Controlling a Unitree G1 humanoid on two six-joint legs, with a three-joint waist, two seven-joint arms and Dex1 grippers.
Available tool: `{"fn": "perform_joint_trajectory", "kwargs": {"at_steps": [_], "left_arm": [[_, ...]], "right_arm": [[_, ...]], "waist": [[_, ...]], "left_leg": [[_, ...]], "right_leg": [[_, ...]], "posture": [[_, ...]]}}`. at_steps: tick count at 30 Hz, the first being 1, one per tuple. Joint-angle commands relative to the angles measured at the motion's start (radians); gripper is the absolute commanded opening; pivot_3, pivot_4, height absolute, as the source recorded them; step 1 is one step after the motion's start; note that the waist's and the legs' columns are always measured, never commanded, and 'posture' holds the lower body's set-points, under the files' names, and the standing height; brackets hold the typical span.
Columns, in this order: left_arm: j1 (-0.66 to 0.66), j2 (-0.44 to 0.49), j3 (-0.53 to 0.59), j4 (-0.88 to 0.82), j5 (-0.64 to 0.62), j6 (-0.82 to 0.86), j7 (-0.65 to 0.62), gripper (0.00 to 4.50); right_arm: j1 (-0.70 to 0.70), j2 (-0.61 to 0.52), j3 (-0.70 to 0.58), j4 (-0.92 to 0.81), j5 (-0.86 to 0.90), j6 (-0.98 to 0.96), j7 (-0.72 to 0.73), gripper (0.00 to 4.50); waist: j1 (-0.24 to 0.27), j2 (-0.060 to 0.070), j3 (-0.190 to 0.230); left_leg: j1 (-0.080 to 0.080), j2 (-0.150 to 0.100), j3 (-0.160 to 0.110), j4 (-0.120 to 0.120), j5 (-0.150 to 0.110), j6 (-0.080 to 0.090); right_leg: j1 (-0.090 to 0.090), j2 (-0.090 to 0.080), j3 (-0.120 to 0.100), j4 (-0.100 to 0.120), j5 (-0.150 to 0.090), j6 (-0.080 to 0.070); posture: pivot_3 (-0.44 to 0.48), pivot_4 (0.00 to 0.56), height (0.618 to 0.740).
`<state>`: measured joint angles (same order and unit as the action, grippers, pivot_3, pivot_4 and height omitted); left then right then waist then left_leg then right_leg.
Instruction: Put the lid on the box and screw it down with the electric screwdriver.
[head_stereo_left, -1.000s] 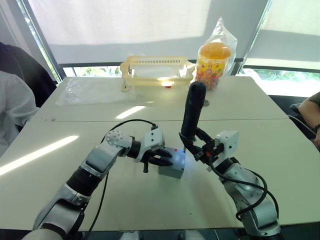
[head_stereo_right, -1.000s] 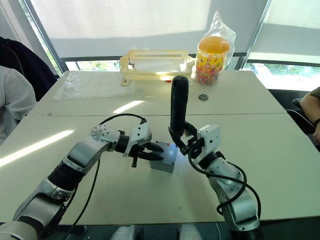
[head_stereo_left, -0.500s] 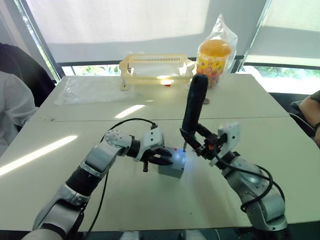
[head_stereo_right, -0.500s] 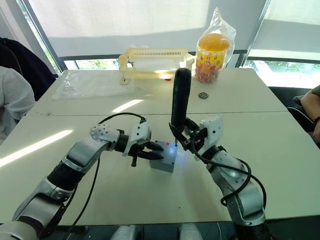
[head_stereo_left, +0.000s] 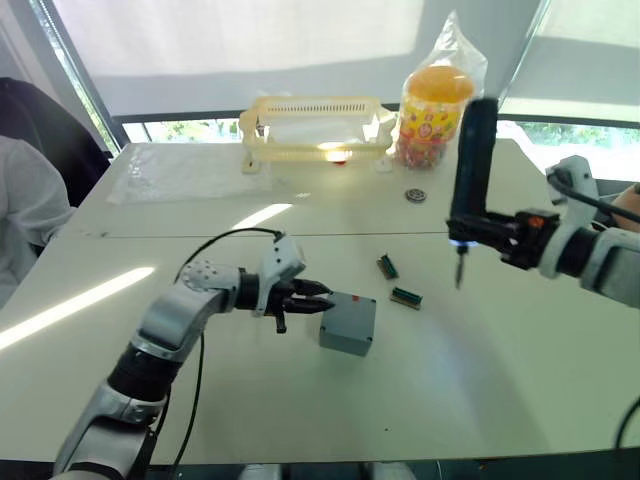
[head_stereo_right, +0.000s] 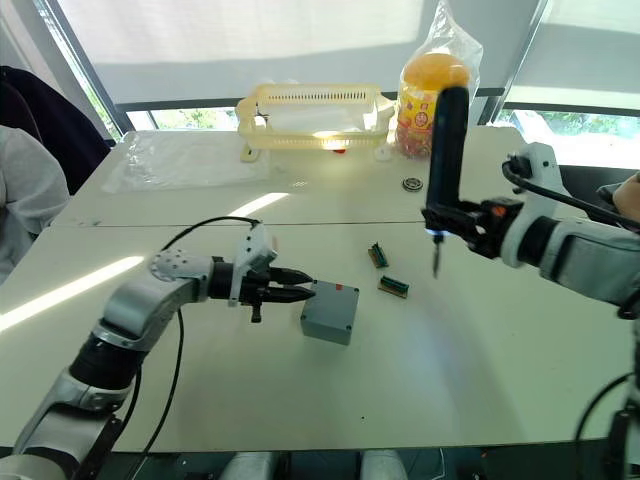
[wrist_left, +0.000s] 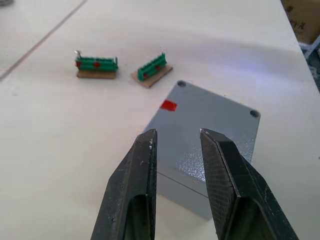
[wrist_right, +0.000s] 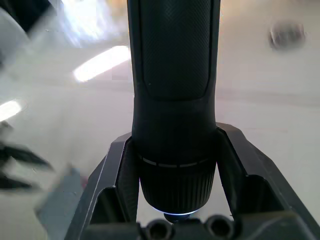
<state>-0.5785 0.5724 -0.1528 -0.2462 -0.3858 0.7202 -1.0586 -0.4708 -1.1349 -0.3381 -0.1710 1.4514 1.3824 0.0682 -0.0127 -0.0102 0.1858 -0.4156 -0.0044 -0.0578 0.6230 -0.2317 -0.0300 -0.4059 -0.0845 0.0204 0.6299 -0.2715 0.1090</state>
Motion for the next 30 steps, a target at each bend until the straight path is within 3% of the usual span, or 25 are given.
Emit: {"fn": "perform_joint_trajectory", "kwargs": {"at_steps": [1,7,19,21,25,30], "left_arm": [[0.040,0.062,0.053,-0.088,-0.029,0.037,0.022,1.33],[0.197,0.169,0.031,-0.150,0.008,-0.012,0.037,1.33],[0.346,0.128,0.020,-0.229,0.006,0.000,0.181,1.33],[0.344,0.127,0.021,-0.222,0.004,-0.002,0.187,1.33],[0.324,0.127,0.026,-0.189,0.006,-0.014,0.191,1.33],[0.244,0.091,0.042,-0.085,0.007,-0.045,0.204,1.33]], "right_arm": [[-0.003,-0.059,0.023,0.102,0.038,0.129,0.058,1.76],[-0.033,-0.072,0.139,0.221,-0.066,0.231,0.169,1.76],[-0.144,-0.018,0.423,0.311,-0.448,0.179,0.407,1.76],[-0.159,-0.013,0.458,0.328,-0.507,0.155,0.447,2.82],[-0.166,-0.025,0.497,0.316,-0.605,0.067,0.534,4.48],[-0.183,-0.041,0.443,0.205,-0.747,-0.211,0.619,4.48]], "waist": [[-0.004,0.001,0.001],[-0.004,0.006,0.005],[0.000,0.005,0.006],[-0.001,0.005,0.005],[0.000,0.003,0.004],[0.001,0.004,0.005]], "left_leg": [[0.000,0.000,0.000,0.000,-0.001,0.002],[0.000,0.002,0.000,-0.001,-0.003,0.006],[-0.003,0.001,0.002,0.009,-0.003,0.005],[-0.003,0.001,0.002,0.009,-0.003,0.005],[-0.002,0.001,0.002,0.009,-0.003,0.005],[-0.001,0.000,0.003,0.009,-0.002,0.004]], "right_leg": [[0.000,0.001,0.000,0.000,0.000,0.001],[-0.004,0.006,0.000,0.002,0.000,0.001],[-0.001,0.004,0.003,0.001,0.000,-0.001],[-0.001,0.004,0.003,0.001,0.000,-0.001],[-0.001,0.004,0.003,0.001,0.002,0.002],[0.000,0.004,0.003,0.001,0.003,0.003]], "posture": [[0.000,0.150,0.740],[0.000,0.150,0.740],[0.000,0.150,0.740],[0.000,0.150,0.740],[0.000,0.150,0.740],[0.000,0.150,0.740]]}}
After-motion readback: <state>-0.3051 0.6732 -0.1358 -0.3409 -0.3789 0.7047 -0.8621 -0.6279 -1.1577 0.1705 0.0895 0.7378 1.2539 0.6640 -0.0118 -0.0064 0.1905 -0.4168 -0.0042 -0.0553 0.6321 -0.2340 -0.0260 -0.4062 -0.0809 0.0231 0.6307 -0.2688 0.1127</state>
